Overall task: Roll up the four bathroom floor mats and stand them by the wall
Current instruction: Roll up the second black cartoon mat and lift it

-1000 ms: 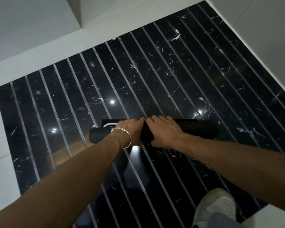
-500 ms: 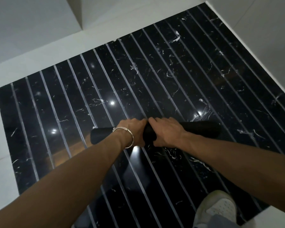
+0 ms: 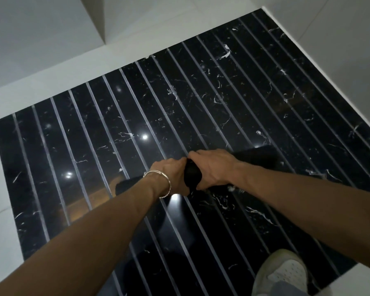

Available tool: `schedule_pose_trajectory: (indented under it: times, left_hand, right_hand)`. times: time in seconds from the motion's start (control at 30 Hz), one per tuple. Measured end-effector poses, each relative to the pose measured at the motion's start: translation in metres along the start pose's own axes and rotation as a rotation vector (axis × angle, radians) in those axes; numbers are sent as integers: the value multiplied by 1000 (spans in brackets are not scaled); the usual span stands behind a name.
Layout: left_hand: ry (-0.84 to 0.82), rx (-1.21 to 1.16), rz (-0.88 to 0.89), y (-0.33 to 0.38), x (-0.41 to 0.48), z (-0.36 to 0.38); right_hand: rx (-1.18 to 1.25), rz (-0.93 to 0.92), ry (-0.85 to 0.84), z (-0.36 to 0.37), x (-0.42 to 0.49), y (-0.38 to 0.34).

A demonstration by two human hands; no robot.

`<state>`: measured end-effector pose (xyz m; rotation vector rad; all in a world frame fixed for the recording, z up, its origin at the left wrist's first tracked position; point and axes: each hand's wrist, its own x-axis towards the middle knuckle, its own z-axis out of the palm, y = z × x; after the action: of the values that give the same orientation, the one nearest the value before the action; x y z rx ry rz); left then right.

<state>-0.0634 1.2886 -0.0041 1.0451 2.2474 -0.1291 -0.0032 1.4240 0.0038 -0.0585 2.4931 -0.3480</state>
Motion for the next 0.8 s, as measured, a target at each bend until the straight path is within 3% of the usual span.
schedule_pose_trajectory:
  times: [0.2, 0.33, 0.47, 0.63, 0.8]
  left_hand:
    - [-10, -155, -73, -5, 0, -2]
    - [148, -52, -53, -1, 5, -8]
    - [273, -90, -88, -6, 12, -39]
    - [413, -493, -262, -23, 14, -73]
    - [510, -855, -247, -38, 10, -85]
  right_hand:
    - [-187, 8, -40, -10, 13, -7]
    - [-166, 43, -157, -41, 19, -6]
    - [-183, 59, 44, -69, 21, -3]
    - [-265, 69, 437, -101, 25, -9]
    - [-91, 80, 584, -122, 24, -20]
